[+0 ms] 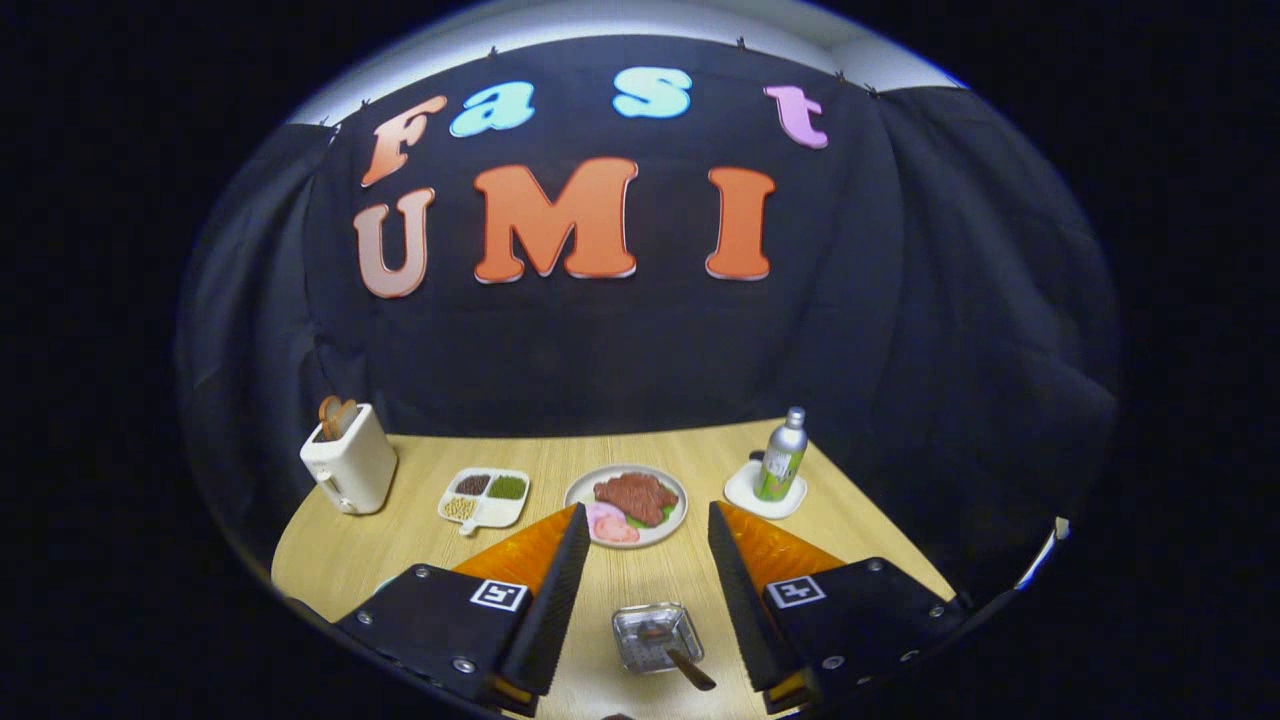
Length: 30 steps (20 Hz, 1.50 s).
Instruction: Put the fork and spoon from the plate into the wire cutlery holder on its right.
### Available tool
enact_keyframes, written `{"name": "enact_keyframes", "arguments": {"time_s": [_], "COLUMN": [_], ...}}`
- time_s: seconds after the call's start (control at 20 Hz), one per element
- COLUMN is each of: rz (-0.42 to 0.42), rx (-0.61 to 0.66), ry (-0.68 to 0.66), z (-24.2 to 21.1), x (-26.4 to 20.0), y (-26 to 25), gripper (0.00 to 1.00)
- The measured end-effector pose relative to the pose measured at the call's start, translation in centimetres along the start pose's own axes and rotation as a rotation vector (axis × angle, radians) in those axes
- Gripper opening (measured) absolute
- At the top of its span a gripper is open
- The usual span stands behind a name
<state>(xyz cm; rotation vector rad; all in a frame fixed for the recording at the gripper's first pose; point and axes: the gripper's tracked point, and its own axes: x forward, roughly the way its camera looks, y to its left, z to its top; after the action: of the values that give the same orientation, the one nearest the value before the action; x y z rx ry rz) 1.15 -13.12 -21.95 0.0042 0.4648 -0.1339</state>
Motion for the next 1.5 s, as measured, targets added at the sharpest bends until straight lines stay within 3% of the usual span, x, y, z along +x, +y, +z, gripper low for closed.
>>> {"name": "enact_keyframes", "arguments": {"time_s": [0.3, 0.5, 0.7, 1.0, 1.3, 1.5], "rz": [0.057, 0.085, 0.155, 0.269, 0.344, 0.384], "rx": [0.055, 0.074, 0.042, 0.012, -0.044, -0.099], "ry": [-0.185, -0.308, -0.33, -0.225, 0.008, 0.242], "z": [4.0, 5.7, 6.1, 3.2, -2.9, -9.3], "x": [-1.5, -1.9, -2.5, -1.8, -0.1, -0.3], "y": [4.8, 7.8, 12.4, 20.5, 25.7, 28.3], "gripper": [0.97, 0.97, 0.97, 0.97, 0.97, 0.97]}}
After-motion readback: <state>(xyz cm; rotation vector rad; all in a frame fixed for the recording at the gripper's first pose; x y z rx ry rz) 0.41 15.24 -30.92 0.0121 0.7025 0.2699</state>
